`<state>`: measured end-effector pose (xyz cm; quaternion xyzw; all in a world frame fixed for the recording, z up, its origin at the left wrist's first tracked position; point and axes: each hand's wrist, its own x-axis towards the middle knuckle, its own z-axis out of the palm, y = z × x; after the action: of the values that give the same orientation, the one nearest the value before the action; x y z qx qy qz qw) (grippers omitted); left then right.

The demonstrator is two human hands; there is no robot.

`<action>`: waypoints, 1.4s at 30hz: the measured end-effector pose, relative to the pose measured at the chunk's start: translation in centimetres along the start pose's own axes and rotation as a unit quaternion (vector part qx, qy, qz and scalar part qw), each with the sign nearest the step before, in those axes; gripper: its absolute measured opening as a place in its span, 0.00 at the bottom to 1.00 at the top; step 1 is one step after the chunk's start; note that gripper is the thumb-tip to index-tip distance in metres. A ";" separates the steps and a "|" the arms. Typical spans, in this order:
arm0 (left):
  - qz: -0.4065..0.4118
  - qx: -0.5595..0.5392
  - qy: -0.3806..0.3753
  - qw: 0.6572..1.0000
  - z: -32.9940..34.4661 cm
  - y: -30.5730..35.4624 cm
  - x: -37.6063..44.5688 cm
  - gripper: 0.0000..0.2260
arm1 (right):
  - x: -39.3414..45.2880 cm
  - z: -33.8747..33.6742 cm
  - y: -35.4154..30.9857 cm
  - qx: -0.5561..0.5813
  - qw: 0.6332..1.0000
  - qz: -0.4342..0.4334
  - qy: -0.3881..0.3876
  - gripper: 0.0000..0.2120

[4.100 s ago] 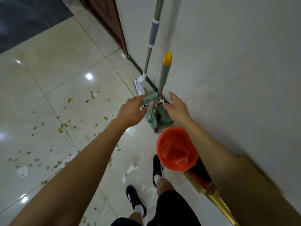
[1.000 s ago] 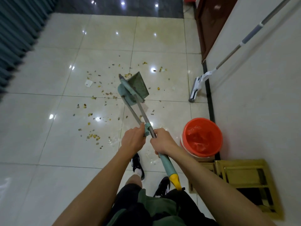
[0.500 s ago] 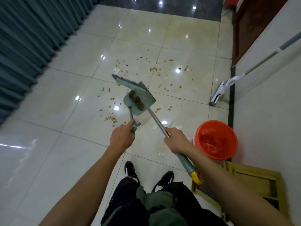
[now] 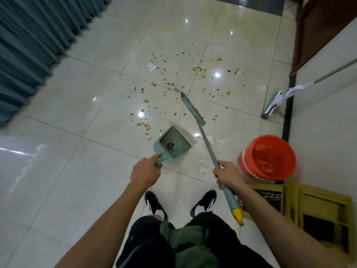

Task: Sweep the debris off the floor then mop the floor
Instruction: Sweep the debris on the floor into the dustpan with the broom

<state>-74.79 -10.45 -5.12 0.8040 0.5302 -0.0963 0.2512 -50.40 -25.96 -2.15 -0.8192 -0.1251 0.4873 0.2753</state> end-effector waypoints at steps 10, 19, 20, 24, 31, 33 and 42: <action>0.082 0.045 -0.059 0.994 -1.4 -5.7 1.4 0.14 | -1.7 6.4 3.6 0.131 0.977 0.148 0.077 0.04; 0.129 0.082 -0.090 0.984 -1.3 -5.0 3.4 0.14 | -0.6 7.1 6.2 0.287 0.924 0.228 0.105 0.06; 0.135 0.088 -0.094 0.982 -1.3 -4.7 3.7 0.14 | -0.2 7.3 6.6 0.298 0.918 0.238 0.105 0.06; 0.152 0.119 -0.106 0.975 -1.0 -3.3 5.0 0.13 | 0.8 7.8 8.1 0.329 0.899 0.271 0.104 0.04; 0.166 0.148 -0.123 0.967 0.0 -1.8 6.4 0.14 | 2.6 8.1 9.7 0.426 0.839 0.326 0.086 0.09; 0.165 0.147 -0.125 0.967 0.0 -1.4 6.7 0.13 | 2.5 8.2 10.0 0.462 0.816 0.343 0.056 0.12; 0.139 0.143 -0.142 0.970 -0.4 -0.8 7.5 0.05 | 2.0 10.8 8.4 0.451 0.813 0.362 0.068 0.07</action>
<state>-72.40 -3.99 -8.11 0.8755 0.3528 -0.2487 0.2171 -59.27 -28.27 -12.46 -0.6199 0.4336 0.4968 0.4253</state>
